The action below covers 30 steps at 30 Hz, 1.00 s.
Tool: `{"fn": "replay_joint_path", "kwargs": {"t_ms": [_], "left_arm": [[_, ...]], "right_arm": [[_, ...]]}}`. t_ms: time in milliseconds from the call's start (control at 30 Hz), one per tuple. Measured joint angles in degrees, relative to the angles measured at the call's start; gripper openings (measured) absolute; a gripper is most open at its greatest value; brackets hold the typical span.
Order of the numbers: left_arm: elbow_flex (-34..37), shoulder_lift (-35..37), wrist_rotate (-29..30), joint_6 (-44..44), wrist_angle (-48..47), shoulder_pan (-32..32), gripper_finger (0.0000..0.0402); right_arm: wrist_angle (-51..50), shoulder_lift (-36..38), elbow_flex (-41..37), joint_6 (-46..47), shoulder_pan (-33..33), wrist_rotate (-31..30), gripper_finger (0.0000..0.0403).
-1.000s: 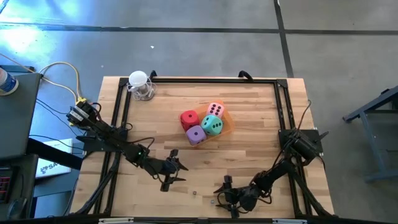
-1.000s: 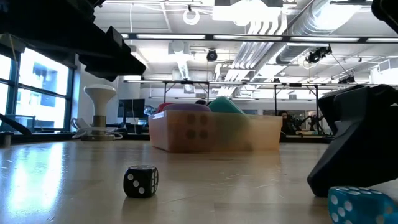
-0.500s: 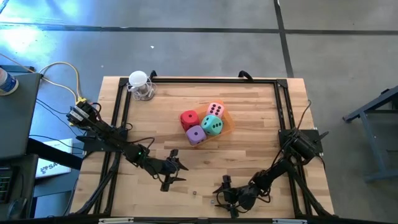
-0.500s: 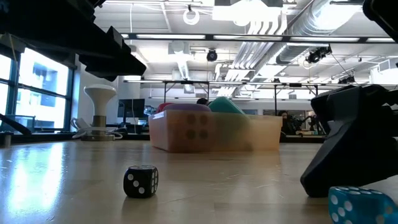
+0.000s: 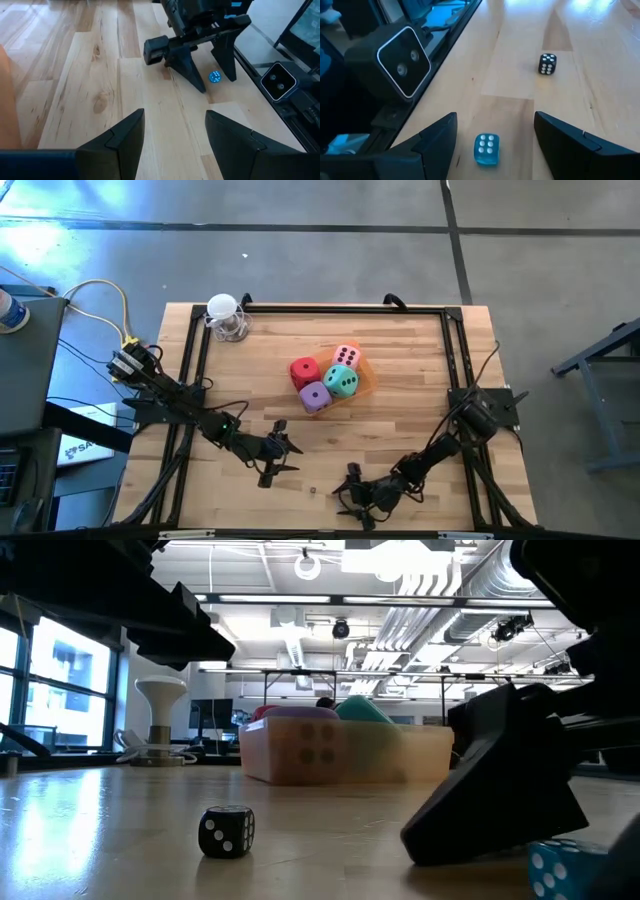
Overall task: Pick & Place Dice
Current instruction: Put the small blue dice into the orange bin
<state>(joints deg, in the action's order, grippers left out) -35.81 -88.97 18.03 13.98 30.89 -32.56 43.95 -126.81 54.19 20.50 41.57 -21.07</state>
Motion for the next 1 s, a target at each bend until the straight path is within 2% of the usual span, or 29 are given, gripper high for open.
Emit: {"fn": "replay_joint_path", "kwargs": {"t_ms": [200,400,767,1000], "left_arm": [[0.00,0.00,0.00,0.00,-0.02,0.02,0.0201],[0.00,0.00,-0.04,-0.02,-0.02,-0.26,0.0201],[0.00,0.00,-0.13,-0.02,-0.03,-0.26,0.0201],[0.00,0.00,-0.09,-0.02,-0.04,-0.26,0.0201]], "right_arm": [[0.34,-0.17,0.00,-0.66,-0.03,-0.09,0.0257],[-2.46,-0.08,0.02,2.45,0.11,0.05,0.0253],[-4.14,0.05,-0.02,4.85,0.17,0.49,0.0190],[-4.12,0.05,-0.07,4.89,0.17,0.68,0.0175]]}}
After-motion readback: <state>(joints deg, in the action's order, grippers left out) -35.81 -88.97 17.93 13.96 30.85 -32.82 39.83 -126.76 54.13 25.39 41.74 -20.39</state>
